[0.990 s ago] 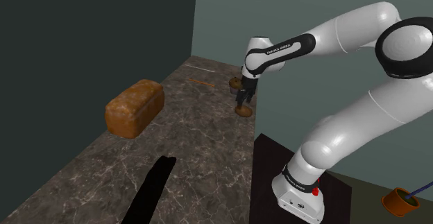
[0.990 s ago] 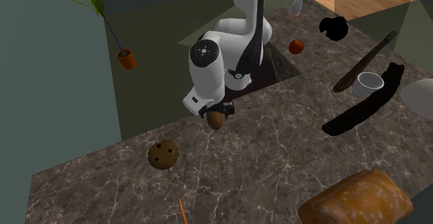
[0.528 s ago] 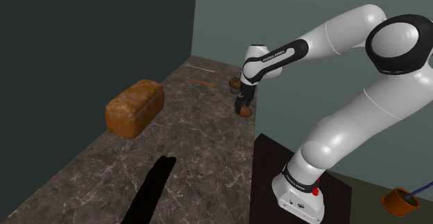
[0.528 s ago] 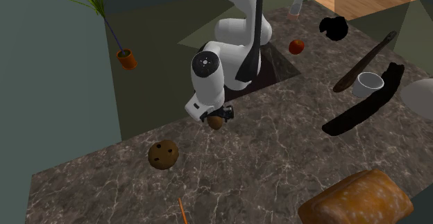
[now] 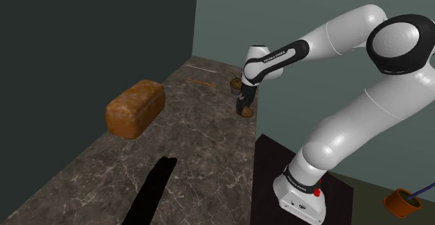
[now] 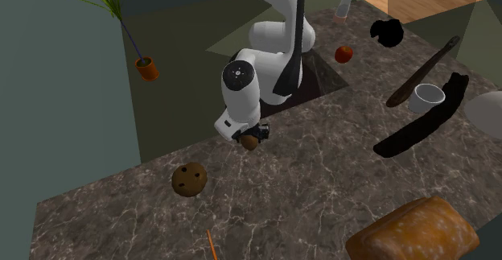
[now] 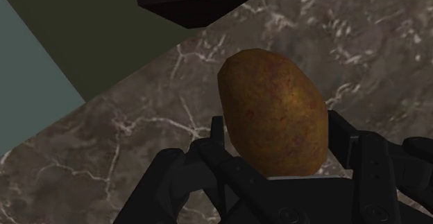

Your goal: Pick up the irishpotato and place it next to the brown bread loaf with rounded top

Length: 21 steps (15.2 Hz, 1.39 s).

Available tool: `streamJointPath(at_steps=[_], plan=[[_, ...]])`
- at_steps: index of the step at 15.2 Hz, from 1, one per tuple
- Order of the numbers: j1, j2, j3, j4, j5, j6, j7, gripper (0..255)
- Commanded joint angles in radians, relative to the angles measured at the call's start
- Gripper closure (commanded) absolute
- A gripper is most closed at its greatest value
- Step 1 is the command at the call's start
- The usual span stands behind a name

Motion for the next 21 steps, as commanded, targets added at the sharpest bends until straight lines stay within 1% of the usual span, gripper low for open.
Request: streamJointPath(at_steps=[1, 9, 21], plan=[[0.000, 0.000, 0.000, 0.000, 0.000, 0.000, 0.000, 255], [0.000, 0.000, 0.000, 0.000, 0.000, 0.000, 0.000, 255], [-0.006, -0.110, 0.015, 0.081, -0.014, -0.189, 0.018, 255]])
